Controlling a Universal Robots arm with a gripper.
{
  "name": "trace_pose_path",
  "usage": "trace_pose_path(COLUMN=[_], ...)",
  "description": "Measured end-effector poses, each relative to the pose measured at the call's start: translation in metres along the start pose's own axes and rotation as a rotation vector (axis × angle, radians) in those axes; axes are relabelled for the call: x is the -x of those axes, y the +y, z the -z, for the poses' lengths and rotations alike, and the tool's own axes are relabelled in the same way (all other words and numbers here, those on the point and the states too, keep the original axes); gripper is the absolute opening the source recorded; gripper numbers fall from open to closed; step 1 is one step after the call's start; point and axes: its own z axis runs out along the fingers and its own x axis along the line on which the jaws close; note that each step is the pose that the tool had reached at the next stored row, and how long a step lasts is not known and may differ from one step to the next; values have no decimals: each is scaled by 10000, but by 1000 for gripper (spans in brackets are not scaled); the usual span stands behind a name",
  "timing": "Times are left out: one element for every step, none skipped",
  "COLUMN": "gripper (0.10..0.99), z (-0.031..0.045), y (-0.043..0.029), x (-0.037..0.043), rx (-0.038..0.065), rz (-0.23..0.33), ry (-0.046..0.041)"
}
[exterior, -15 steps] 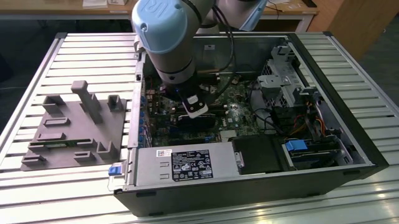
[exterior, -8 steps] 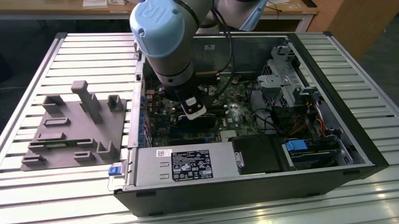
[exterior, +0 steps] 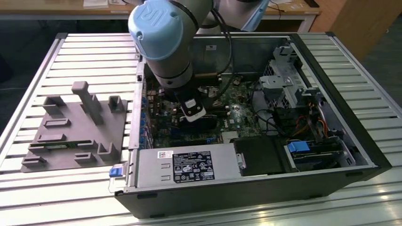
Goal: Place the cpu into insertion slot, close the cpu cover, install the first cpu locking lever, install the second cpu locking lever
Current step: 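Install the second cpu locking lever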
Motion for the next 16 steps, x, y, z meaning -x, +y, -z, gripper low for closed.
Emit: trace_pose_path(gripper=[102,102,102,102,102,102,102,102,102,102,102,102,102,102,102,102], z=[-2,-3,-5,-8,-12,-16,-19,-22,-22,-22,-23,-23,-23,-23,-20,-12], y=[-2,-3,-3,-3,-3,-3,0,3,3,3,4,4,4,4,6,9], x=[-6,-10,-14,-18,-21,-23,-25,-26,-26,-26,-26,-26,-26,-26,-26,-25], rx=[-1,-2,-3,-2,-1,-2,-2,-2,-2,-1,-1,-2,-2,-1,-3,0], rz=[0,1,1,2,1,2,2,2,2,3,3,2,2,2,2,2], ry=[-1,-2,-4,-4,-5,-5,-6,-6,-5,-5,-6,-6,-6,-6,-6,-7])
